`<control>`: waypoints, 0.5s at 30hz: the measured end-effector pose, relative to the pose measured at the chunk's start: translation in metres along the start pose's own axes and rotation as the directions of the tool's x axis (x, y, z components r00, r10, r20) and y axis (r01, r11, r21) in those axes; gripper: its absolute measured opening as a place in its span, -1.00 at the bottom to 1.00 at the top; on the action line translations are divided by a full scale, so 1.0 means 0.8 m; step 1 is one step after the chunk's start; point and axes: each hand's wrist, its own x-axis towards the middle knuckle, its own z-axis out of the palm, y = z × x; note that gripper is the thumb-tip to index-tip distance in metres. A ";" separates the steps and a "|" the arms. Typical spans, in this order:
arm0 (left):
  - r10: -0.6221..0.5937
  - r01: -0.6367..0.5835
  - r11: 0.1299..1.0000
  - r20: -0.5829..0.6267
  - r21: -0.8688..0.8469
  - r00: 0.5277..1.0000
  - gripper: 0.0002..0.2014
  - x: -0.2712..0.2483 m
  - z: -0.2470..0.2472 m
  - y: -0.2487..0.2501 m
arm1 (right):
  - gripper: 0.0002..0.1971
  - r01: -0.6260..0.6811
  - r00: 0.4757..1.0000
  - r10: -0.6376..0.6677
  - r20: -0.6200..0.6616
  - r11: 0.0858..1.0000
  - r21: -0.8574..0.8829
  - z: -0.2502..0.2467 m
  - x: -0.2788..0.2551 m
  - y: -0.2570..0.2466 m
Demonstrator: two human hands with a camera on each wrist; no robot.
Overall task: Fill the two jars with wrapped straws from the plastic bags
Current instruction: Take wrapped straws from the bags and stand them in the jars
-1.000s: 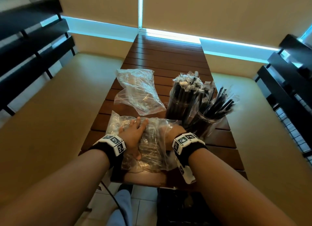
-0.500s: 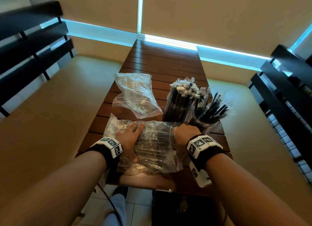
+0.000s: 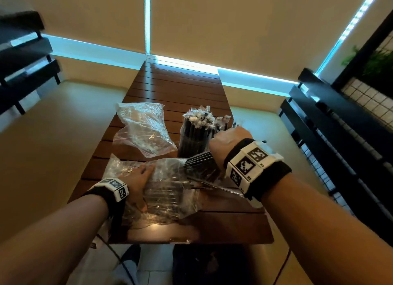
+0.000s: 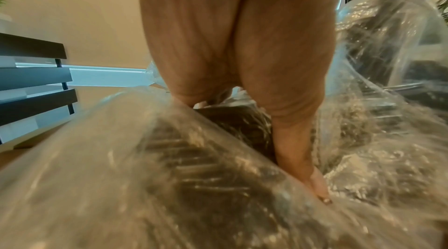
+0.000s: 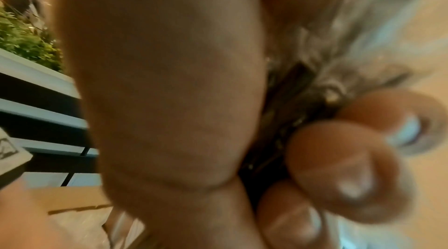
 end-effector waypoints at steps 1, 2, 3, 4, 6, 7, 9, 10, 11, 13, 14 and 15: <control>-0.002 0.002 1.000 0.001 0.001 1.000 0.53 -0.001 -0.002 0.002 | -0.81 -0.021 1.000 0.021 -0.019 1.000 -0.020 -0.008 -0.010 0.006; -0.004 0.004 1.000 0.001 0.000 1.000 0.51 -0.002 -0.003 0.004 | -0.79 -0.041 0.999 0.040 -0.032 0.998 -0.037 -0.016 -0.019 0.013; -0.008 0.008 1.000 -0.003 -0.002 1.000 0.51 -0.002 -0.004 0.006 | -0.79 -0.056 0.998 0.054 -0.036 0.997 -0.047 -0.025 -0.026 0.021; -0.014 0.014 1.000 -0.011 0.000 1.000 0.52 -0.002 -0.005 0.007 | -0.81 -0.071 0.997 0.069 -0.032 0.996 -0.052 -0.033 -0.033 0.028; -0.033 0.034 0.999 -0.022 0.006 0.999 0.53 0.000 -0.008 0.010 | -0.82 -0.108 0.994 0.108 -0.011 0.993 -0.043 -0.051 -0.046 0.042; -0.045 0.046 0.999 -0.021 0.013 0.999 0.53 0.000 -0.009 0.011 | -0.81 -0.126 0.992 0.125 -0.019 0.991 -0.036 -0.059 -0.052 0.047; -0.063 0.064 0.997 -0.016 0.035 0.998 0.51 0.000 -0.012 0.015 | -0.82 -0.150 0.984 0.148 -0.102 0.989 -0.013 -0.069 -0.059 0.057; -0.069 0.069 0.996 0.001 0.050 0.998 0.50 -0.002 -0.016 0.018 | -0.82 -0.161 0.975 0.161 -0.152 0.987 0.012 -0.072 -0.060 0.060; -0.073 0.072 0.996 0.013 0.060 0.997 0.49 -0.005 -0.020 0.022 | -0.84 -0.171 0.965 0.177 -0.194 0.984 0.046 -0.072 -0.059 0.061; -0.063 0.062 0.996 0.019 0.065 0.998 0.40 -0.014 -0.039 0.033 | -0.88 -0.175 0.947 0.203 -0.248 0.976 0.130 -0.068 -0.050 0.062; -0.050 0.050 0.998 0.007 0.050 0.999 0.28 -0.020 -0.053 0.038 | -0.89 -0.168 0.938 0.214 -0.275 0.969 0.180 -0.063 -0.043 0.061; -0.013 0.013 1.000 -0.031 0.012 0.999 0.13 -0.026 -0.070 0.042 | -0.89 -0.155 0.924 0.226 -0.308 0.959 0.237 -0.056 -0.036 0.058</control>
